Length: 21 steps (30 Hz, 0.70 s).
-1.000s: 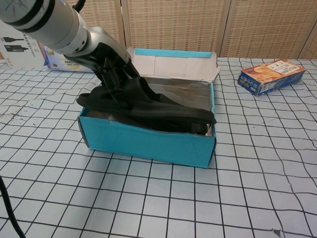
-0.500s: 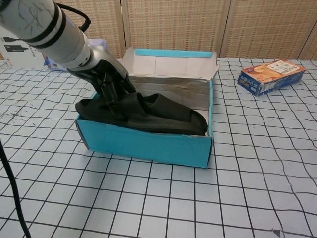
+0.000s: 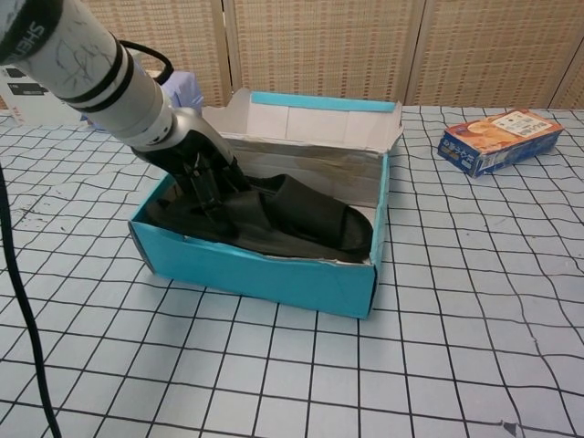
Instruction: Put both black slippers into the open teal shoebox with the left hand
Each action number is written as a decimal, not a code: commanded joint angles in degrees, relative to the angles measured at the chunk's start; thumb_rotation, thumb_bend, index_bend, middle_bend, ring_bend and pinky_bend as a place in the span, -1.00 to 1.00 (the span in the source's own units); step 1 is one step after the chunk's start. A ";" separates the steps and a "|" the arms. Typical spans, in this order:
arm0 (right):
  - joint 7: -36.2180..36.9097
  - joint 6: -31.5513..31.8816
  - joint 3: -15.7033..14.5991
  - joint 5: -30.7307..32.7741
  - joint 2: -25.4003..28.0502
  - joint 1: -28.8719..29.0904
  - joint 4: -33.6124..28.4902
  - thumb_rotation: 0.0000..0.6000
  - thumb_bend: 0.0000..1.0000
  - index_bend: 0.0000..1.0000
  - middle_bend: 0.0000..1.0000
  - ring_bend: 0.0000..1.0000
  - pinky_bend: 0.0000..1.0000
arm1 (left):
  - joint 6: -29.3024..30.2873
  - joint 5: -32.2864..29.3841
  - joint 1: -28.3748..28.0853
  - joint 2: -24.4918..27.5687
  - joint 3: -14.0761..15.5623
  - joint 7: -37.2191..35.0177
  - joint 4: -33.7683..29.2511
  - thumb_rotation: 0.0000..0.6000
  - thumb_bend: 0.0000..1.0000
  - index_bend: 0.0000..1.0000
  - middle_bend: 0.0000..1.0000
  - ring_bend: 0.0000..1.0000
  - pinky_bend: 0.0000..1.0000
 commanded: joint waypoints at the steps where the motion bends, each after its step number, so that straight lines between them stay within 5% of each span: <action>1: 0.08 0.11 -0.03 0.06 0.10 -0.04 -0.01 0.75 -0.69 -1.00 -1.00 -1.00 -1.00 | -1.45 1.93 -0.87 -1.41 2.35 -3.05 2.10 1.00 -0.07 0.19 0.54 0.45 0.58; 10: 0.10 0.24 -0.20 -0.07 0.05 -0.06 0.00 0.75 -0.70 -1.00 -1.00 -1.00 -1.00 | -6.09 7.16 -3.40 -1.92 7.46 -11.63 3.45 1.00 -0.07 -0.01 0.35 0.26 0.43; 13: 0.24 0.33 -0.37 -0.27 0.18 -0.14 -0.01 0.75 -0.69 -1.00 -1.00 -1.00 -1.00 | -6.50 11.42 -2.49 -0.97 5.66 -15.08 2.79 1.00 -0.07 -0.29 0.03 -0.05 0.23; 17: 0.70 0.73 -0.62 -0.66 0.46 -0.36 -0.04 0.75 -0.69 -1.00 -1.00 -1.00 -1.00 | -4.27 20.45 0.75 0.49 1.62 -19.62 0.36 1.00 -0.11 -0.72 -0.67 -0.75 -0.28; 21: 0.96 1.09 -0.77 -0.91 0.67 -0.55 0.05 0.75 -0.69 -1.00 -1.00 -1.00 -1.00 | -2.97 26.73 2.71 1.09 0.36 -22.95 -1.25 1.00 -0.13 -0.89 -0.96 -0.99 -0.65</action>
